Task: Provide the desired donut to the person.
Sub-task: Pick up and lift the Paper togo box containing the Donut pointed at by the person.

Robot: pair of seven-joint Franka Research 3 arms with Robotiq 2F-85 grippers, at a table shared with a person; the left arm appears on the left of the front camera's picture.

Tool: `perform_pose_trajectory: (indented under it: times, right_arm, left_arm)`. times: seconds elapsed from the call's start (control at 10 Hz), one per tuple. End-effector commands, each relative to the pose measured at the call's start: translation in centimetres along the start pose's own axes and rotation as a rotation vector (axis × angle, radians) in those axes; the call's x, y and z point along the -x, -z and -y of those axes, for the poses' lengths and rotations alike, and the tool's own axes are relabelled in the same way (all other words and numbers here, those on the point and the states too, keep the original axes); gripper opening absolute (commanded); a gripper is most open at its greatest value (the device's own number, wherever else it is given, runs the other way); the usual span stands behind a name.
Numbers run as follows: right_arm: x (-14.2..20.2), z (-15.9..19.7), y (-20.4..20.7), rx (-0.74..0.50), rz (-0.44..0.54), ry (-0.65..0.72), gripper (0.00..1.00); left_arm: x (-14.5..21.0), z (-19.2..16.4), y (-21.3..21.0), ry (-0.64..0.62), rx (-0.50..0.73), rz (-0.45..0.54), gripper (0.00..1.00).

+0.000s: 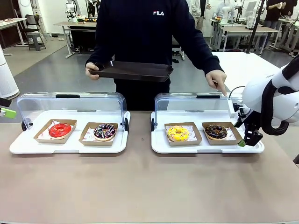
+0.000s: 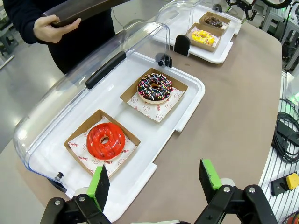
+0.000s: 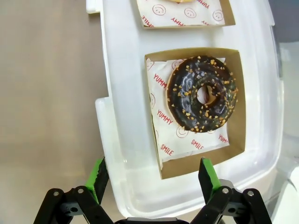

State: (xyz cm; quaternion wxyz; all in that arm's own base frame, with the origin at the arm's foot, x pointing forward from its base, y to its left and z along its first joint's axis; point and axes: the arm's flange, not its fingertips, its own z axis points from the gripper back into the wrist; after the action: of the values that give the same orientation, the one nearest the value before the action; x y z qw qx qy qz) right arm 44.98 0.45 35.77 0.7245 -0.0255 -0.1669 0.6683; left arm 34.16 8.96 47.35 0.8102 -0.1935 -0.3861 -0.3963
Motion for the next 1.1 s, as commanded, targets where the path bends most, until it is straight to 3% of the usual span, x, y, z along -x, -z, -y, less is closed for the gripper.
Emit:
perform_pose_trajectory:
  times: [0.0, 0.6, 0.7, 0.8, 0.9, 1.0]
  right_arm:
    - [0.2, 1.2, 1.4, 0.020, -0.004, -0.027, 1.00]
    - [1.1, 1.8, 3.5, 0.027, -0.028, -0.036, 1.00]
    - [1.2, 1.8, 3.8, 0.039, -0.040, -0.044, 0.61]
    - [1.2, 1.9, 3.9, 0.027, -0.043, -0.035, 0.43]
    - [1.4, 2.1, 4.0, 0.027, -0.054, -0.028, 0.03]
    - [1.6, 2.2, 4.0, 0.030, -0.057, -0.026, 0.00]
  left_arm:
    - [0.1, -0.2, 0.1, 0.008, 0.005, 0.018, 1.00]
    - [0.1, -0.2, 0.1, 0.008, 0.005, 0.018, 1.00]
    - [0.1, -0.2, 0.1, 0.008, 0.005, 0.018, 1.00]
    - [0.1, -0.2, 0.1, 0.008, 0.005, 0.018, 1.00]
    - [0.1, -0.2, 0.1, 0.008, 0.005, 0.018, 1.00]
    - [0.1, -0.2, 0.1, 0.008, 0.005, 0.018, 1.00]
